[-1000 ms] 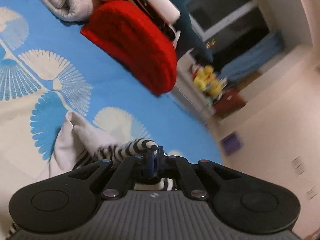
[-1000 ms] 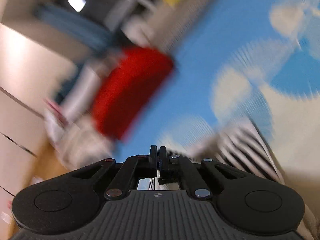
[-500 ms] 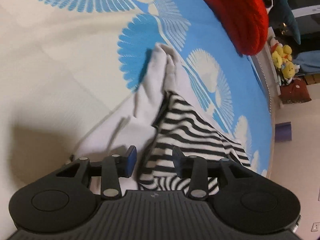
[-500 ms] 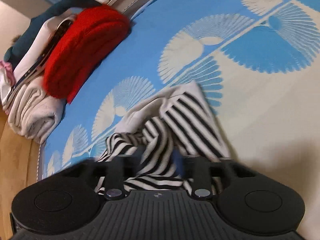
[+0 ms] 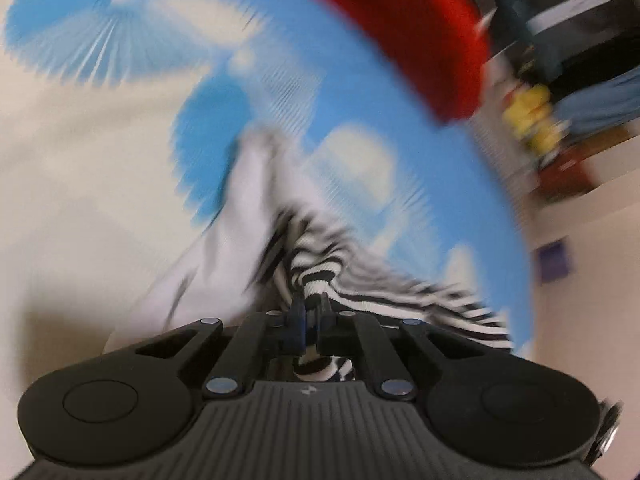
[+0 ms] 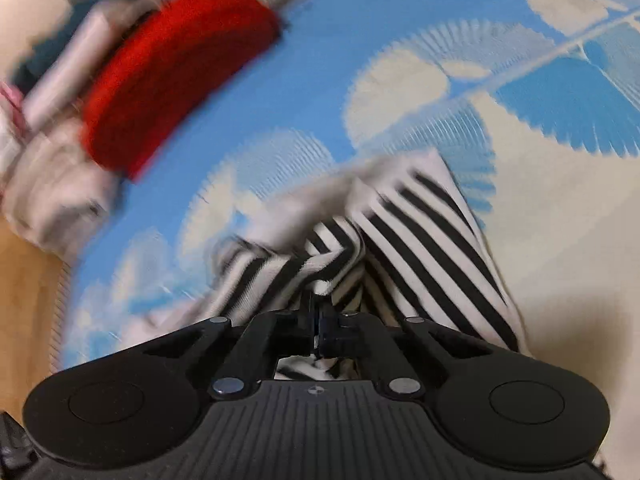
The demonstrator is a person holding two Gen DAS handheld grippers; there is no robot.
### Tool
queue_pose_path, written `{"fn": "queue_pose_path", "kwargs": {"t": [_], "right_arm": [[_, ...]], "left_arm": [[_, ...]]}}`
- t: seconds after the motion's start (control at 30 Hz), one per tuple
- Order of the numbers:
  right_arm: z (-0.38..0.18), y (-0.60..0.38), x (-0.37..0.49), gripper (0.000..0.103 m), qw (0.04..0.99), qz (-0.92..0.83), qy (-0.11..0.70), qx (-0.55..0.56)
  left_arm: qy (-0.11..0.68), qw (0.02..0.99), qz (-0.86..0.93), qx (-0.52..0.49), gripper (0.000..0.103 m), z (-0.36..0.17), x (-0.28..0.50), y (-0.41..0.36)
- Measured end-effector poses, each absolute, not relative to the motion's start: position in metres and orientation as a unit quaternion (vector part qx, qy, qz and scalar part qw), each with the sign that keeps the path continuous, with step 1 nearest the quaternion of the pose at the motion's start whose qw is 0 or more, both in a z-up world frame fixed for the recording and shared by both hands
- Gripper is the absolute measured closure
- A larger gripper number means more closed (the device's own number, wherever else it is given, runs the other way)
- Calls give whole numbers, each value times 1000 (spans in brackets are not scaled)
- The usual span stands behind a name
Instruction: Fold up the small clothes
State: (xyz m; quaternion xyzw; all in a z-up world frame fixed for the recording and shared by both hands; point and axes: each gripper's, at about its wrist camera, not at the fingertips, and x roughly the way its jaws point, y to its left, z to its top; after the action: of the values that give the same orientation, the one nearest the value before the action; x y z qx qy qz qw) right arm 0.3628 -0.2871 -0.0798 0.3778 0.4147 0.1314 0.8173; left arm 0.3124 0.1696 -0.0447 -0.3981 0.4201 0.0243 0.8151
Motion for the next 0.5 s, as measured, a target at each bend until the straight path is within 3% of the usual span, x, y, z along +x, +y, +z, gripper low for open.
{"fn": "queue_pose_path", "kwargs": {"t": [0.13, 0.2, 0.33, 0.4, 0.47, 0.5], "right_arm": [[-74, -325, 343, 102, 760, 182, 343, 521], [-94, -336, 337, 102, 718, 168, 391, 551], [-129, -328, 330, 101, 725, 70, 567, 385], [-128, -325, 328, 95, 741, 59, 570, 350], [-106, -317, 330, 93, 781, 76, 534, 314], [-90, -311, 330, 90, 812, 85, 503, 284]], "left_arm": [[373, 840, 25, -394, 100, -25, 308, 184], [408, 822, 33, -395, 100, -36, 309, 191], [554, 761, 75, -330, 95, -77, 316, 188], [545, 760, 87, -343, 87, -78, 313, 191], [517, 772, 74, -363, 69, -68, 312, 194], [498, 781, 69, -370, 64, -61, 312, 194]]}}
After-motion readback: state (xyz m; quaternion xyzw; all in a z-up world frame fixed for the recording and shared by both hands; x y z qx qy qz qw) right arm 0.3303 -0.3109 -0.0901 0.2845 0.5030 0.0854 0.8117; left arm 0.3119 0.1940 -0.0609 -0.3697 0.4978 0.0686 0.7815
